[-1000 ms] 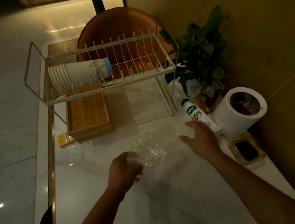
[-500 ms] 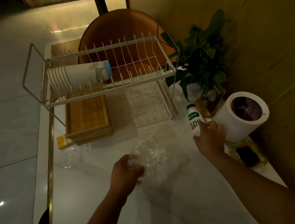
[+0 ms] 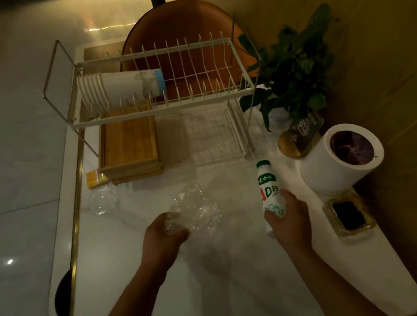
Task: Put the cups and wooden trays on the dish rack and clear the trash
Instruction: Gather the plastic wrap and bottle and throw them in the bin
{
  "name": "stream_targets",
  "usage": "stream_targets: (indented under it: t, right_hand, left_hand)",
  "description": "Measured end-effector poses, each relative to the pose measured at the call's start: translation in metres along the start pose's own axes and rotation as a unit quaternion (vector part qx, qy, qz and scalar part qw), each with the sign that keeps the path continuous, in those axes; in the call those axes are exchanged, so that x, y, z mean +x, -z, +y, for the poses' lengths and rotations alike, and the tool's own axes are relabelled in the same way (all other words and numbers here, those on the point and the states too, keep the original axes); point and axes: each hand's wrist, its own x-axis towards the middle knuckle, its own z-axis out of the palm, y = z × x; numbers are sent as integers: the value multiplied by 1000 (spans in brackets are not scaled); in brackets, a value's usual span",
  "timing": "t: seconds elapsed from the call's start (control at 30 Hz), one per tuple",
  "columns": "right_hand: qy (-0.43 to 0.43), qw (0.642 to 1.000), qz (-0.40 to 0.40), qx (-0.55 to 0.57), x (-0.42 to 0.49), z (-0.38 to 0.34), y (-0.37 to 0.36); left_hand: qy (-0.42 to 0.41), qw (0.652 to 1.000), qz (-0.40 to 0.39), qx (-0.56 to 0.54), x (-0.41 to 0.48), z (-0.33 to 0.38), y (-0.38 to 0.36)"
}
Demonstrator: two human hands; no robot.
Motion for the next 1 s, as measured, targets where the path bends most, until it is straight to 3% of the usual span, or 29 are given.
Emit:
stream_targets:
  t: [0.1, 0.37, 0.67, 0.8, 1.0]
  right_hand:
    - [14, 998, -51, 34, -31, -5, -7]
    - [114, 981, -158, -11, -103, -34, -32]
    - [211, 944, -252, -28, -227, -81, -99]
    - [234, 929, -280, -62, -307, -107, -141]
    - [267, 907, -308, -108, -396, -129, -189]
  left_hand:
    - [5, 999, 36, -22, -15, -10, 11]
    - [11, 995, 91, -45, -64, -49, 61]
    - [-13, 984, 132, -121, -134, -136, 190]
    - [-18, 980, 173, -97, -177, -193, 261]
    - [55, 962, 263, -44, -228, -261, 332]
